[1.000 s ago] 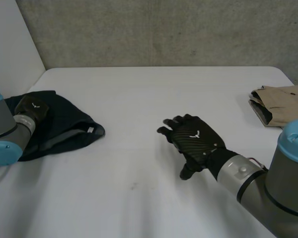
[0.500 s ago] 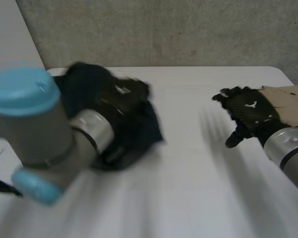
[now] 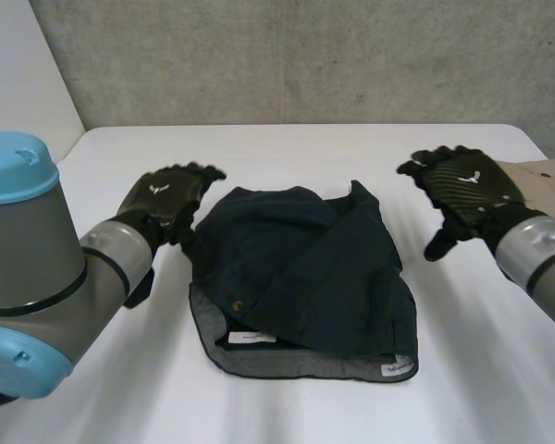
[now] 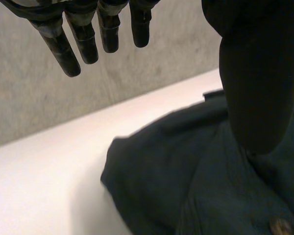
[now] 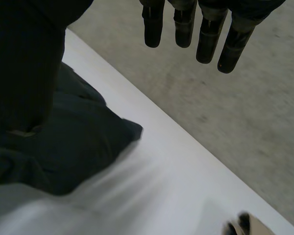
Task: Fold the laundry.
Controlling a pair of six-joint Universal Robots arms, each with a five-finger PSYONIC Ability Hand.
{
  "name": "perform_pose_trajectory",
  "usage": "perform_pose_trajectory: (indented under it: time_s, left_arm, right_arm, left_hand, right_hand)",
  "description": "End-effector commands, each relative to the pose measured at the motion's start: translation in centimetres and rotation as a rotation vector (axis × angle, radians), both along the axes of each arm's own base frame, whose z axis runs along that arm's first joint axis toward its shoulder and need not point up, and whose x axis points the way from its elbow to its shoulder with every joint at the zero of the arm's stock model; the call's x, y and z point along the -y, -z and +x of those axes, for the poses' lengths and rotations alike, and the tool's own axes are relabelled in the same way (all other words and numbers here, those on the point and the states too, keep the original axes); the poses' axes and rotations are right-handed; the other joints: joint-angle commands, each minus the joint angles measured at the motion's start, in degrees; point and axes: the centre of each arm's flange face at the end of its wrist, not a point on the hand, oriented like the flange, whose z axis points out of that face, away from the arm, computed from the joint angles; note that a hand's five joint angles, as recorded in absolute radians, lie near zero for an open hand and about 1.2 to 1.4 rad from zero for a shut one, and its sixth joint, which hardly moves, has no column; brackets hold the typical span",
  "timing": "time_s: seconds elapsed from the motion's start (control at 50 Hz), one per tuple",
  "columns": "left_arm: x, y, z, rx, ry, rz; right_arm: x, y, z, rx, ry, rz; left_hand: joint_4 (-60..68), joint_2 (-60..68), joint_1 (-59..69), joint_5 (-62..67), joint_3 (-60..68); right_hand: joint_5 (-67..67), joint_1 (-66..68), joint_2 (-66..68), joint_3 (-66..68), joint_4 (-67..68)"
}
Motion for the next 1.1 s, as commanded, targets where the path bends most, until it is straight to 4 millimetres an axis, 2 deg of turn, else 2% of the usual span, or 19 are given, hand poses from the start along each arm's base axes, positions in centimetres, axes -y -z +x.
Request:
perform_pose_trajectory:
  time_s: [0.02, 0.08, 0.18, 0.26, 0.32, 0.42, 0.5, 0.62, 0.74, 0.78, 0.82, 0.84, 0.9, 0.92, 0.96, 1.02, 1.06, 1.08, 1.1]
  left_arm:
    - [-1.6, 1.5, -0.2, 0.011, 0.019, 0.094]
    - [-1.9, 1.8, -0.7, 0.01, 0.033, 0.102]
    - [-1.6, 3.5, -0.6, 0.053, -0.008, 0.135]
    - [-1.1, 3.9, 0.1, 0.068, -0.074, 0.132]
    - [-0.7, 3.6, 0.7, 0.068, -0.112, 0.123]
    - [0.0, 3.7, 1.6, 0.059, -0.146, 0.114]
    - [0.3, 3.2, 1.8, 0.043, -0.155, 0.089]
    - [0.5, 3.0, 1.7, 0.033, -0.152, 0.067]
    - [0.4, 3.2, 1.8, 0.036, -0.154, 0.072]
    - [0.4, 3.3, 1.9, 0.037, -0.157, 0.075]
    - [0.4, 3.4, 1.9, 0.037, -0.157, 0.075]
    - [0.4, 3.4, 2.0, 0.036, -0.159, 0.074]
    - [0.3, 3.6, 2.0, 0.039, -0.158, 0.076]
    - [0.3, 3.6, 2.0, 0.039, -0.158, 0.076]
    - [0.3, 3.6, 2.1, 0.038, -0.158, 0.075]
    - [0.3, 3.5, 2.1, 0.037, -0.16, 0.072]
    - [0.2, 3.5, 2.1, 0.037, -0.158, 0.072]
    - [0.2, 3.5, 2.1, 0.037, -0.158, 0.072]
    - [0.2, 3.5, 2.1, 0.037, -0.158, 0.072]
  right_arm:
    - [1.1, 1.6, 2.9, -0.136, -0.144, 0.013]
    - [1.0, 2.4, 4.1, -0.227, -0.204, 0.018]
    - [-0.7, 3.5, 6.5, -0.307, -0.309, 0.033]
    - [-2.1, 3.7, 7.6, -0.278, -0.337, 0.078]
    - [-3.2, 3.7, 8.3, -0.21, -0.289, 0.157]
    - [-4.8, 3.5, 8.3, -0.122, -0.197, 0.249]
    - [-7.1, 3.3, 8.2, -0.136, -0.207, 0.254]
    - [-9.0, 5.8, 7.1, -0.204, -0.203, 0.289]
    - [-9.3, 7.8, 5.9, -0.254, -0.124, 0.223]
    - [-8.8, 8.5, 5.2, -0.29, -0.082, 0.171]
    - [-8.7, 8.9, 4.9, -0.319, -0.071, 0.137]
    - [-8.5, 9.1, 4.7, -0.345, -0.071, 0.108]
    - [-7.3, 8.9, 4.1, -0.376, -0.048, 0.056]
    - [-5.9, 8.7, 3.5, -0.397, -0.02, 0.02]
    - [-3.9, 8.0, 2.8, -0.415, 0.013, -0.035]
    - [0.1, 6.5, 1.6, -0.462, 0.068, -0.142]
    - [1.9, 5.8, 1.6, -0.477, 0.076, -0.195]
    - [4.1, 5.3, 1.9, -0.479, 0.081, -0.255]
    - [4.9, 5.1, 2.2, -0.477, 0.078, -0.279]
  left_hand:
    - [0.6, 0.7, 1.4, -0.4, 0.3]
    - [0.6, 0.7, 1.4, -0.4, 0.3]
    - [0.6, 0.7, 1.4, -0.4, 0.3]
    - [0.4, 0.5, 1.3, -0.6, 0.1]
    - [0.2, 0.3, 1.1, -0.8, 0.0]
    - [0.1, 0.2, 0.9, -0.9, -0.2]
    - [0.1, 0.2, 0.9, -0.9, -0.2]
    - [-0.1, 0.0, 0.8, -1.1, -0.4]
    - [-0.4, -0.4, 0.4, -1.4, -0.7]
    - [-0.4, -0.4, 0.4, -1.4, -0.7]
    - [-0.4, -0.4, 0.4, -1.4, -0.7]
    - [-0.6, -0.5, 0.3, -1.6, -0.9]
    - [-0.6, -0.5, 0.3, -1.6, -0.9]
    - [-0.6, -0.5, 0.3, -1.6, -0.9]
    - [-0.8, -0.7, 0.1, -1.8, -1.0]
    - [-0.8, -0.7, 0.1, -1.8, -1.0]
    - [-0.8, -0.7, 0.1, -1.8, -1.0]
    - [-0.8, -0.7, 0.1, -1.8, -1.0]
    - [-0.8, -0.7, 0.1, -1.8, -1.0]
  right_hand:
    - [-3.8, -1.0, -2.5, -2.3, -3.3]
    - [-3.8, -1.0, -2.5, -2.3, -3.3]
    - [-3.8, -1.0, -2.5, -2.3, -3.3]
    - [-3.8, -1.0, -2.5, -2.3, -3.3]
    - [-3.8, -1.0, -2.5, -2.3, -3.3]
    - [-3.8, -1.0, -2.5, -2.3, -3.3]
    - [-3.8, -1.0, -2.5, -2.3, -3.3]
    - [-3.8, -1.0, -2.5, -2.3, -3.3]
    - [-3.8, -1.0, -2.5, -2.3, -3.3]
    - [-3.8, -1.0, -2.5, -2.3, -3.3]
    - [4.8, 7.6, 6.1, 6.3, 5.3]
    - [24.5, 27.3, 25.8, 26.0, 25.0]
    - [61.7, 64.6, 63.0, 63.3, 62.2]
    - [66.1, 69.0, 67.4, 67.7, 66.6]
    - [66.2, 69.0, 67.5, 67.7, 66.7]
    - [66.2, 69.0, 67.5, 67.7, 66.7]
    - [66.2, 69.0, 67.5, 67.7, 66.7]
    - [66.2, 69.0, 67.5, 67.7, 66.7]
    - [66.2, 69.0, 67.5, 67.7, 66.7]
